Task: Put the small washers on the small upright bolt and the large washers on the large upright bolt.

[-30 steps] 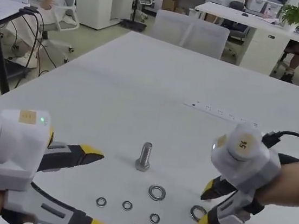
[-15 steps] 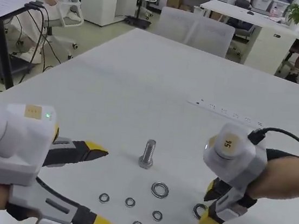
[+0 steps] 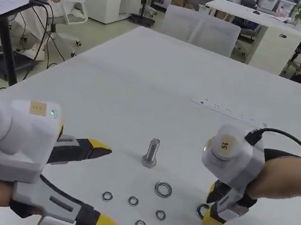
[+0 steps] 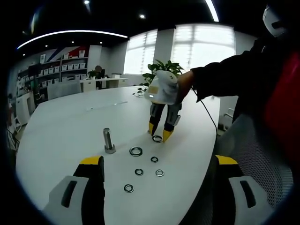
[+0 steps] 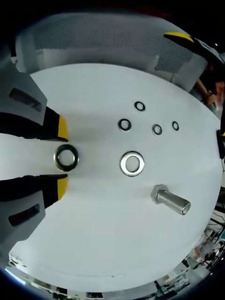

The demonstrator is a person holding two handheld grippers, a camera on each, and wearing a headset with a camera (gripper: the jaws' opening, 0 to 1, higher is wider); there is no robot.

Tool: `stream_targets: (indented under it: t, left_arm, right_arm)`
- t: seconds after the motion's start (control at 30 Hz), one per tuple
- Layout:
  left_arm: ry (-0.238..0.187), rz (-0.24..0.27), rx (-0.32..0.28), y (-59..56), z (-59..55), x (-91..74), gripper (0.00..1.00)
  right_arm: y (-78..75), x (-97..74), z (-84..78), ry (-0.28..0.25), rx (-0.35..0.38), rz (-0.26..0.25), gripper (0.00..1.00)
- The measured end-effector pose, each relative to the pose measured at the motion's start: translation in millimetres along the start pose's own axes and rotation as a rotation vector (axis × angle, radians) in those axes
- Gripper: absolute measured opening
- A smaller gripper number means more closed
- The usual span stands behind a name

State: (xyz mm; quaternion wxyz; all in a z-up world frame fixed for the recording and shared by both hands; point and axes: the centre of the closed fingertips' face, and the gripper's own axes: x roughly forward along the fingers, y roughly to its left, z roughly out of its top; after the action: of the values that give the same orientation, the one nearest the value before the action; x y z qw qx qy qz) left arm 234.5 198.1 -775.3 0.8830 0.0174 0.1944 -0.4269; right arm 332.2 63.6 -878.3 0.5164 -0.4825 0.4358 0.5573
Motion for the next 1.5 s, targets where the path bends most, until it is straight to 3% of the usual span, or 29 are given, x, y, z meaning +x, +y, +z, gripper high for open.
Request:
stream_targets:
  t: [0.83, 1.5]
  left_arm:
    - [-0.008, 0.007, -0.008, 0.9, 2.0, -0.9, 0.96]
    - [0.002, 0.003, -0.003, 0.3, 1.1, 0.8, 0.94]
  right_arm:
    - [2.0, -0.7, 1.1, 0.048, -0.015, 0.006, 0.26]
    - [0.4, -0.6, -0.1, 0.052, -0.024, 0.010, 0.24]
